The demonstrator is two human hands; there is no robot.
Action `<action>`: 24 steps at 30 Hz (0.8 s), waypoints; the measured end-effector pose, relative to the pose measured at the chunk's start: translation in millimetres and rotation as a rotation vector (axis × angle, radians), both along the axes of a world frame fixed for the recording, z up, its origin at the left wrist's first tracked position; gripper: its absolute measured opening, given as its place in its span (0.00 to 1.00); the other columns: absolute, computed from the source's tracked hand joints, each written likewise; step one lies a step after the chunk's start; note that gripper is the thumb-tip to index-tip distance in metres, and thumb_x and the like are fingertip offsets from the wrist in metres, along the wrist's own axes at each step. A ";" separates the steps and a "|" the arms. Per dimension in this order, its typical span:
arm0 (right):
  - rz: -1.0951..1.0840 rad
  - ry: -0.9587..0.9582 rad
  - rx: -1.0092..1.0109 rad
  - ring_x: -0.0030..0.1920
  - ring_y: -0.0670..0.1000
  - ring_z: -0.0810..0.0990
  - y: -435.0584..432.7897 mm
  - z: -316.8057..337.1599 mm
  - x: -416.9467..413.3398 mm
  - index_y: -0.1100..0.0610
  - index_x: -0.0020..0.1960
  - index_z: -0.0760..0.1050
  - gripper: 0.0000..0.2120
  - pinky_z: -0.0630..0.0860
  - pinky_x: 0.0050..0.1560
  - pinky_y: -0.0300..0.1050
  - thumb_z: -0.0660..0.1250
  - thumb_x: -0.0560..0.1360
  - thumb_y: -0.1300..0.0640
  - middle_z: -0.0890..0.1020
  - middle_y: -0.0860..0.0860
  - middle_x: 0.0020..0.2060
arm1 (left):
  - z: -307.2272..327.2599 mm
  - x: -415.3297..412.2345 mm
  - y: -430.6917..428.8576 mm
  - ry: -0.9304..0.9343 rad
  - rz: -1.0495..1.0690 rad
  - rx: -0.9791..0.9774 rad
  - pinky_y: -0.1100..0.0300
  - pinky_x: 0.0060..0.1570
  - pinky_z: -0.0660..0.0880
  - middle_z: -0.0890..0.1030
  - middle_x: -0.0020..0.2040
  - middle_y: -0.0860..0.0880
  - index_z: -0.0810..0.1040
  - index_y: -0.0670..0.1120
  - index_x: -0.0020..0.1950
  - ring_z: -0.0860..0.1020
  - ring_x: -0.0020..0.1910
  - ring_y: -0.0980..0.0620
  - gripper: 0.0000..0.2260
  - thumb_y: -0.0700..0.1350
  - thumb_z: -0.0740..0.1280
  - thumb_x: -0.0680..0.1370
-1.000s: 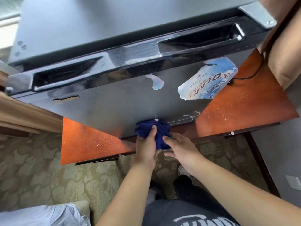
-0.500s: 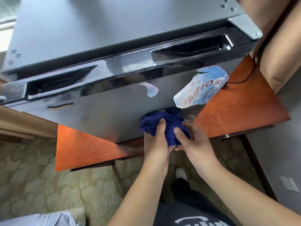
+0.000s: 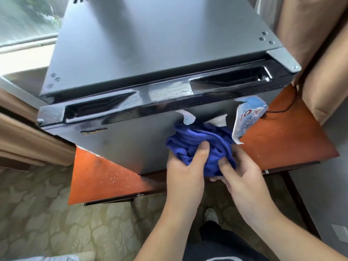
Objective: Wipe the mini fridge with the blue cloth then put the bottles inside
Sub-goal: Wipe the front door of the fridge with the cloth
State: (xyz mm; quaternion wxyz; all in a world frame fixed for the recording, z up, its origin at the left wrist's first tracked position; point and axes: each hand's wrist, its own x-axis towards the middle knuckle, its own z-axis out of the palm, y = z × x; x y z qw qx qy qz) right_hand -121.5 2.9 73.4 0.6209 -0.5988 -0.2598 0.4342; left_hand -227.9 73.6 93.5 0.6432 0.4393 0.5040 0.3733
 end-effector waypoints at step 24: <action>-0.082 0.145 -0.466 0.50 0.51 0.87 -0.9 -73.6 -1.5 0.49 0.60 0.80 0.08 0.83 0.43 0.47 0.68 0.81 0.54 0.87 0.49 0.52 | -81.3 14.9 1.1 0.111 -0.044 -0.243 0.38 0.61 0.80 0.89 0.49 0.50 0.86 0.52 0.49 0.87 0.53 0.47 0.04 0.48 0.76 0.75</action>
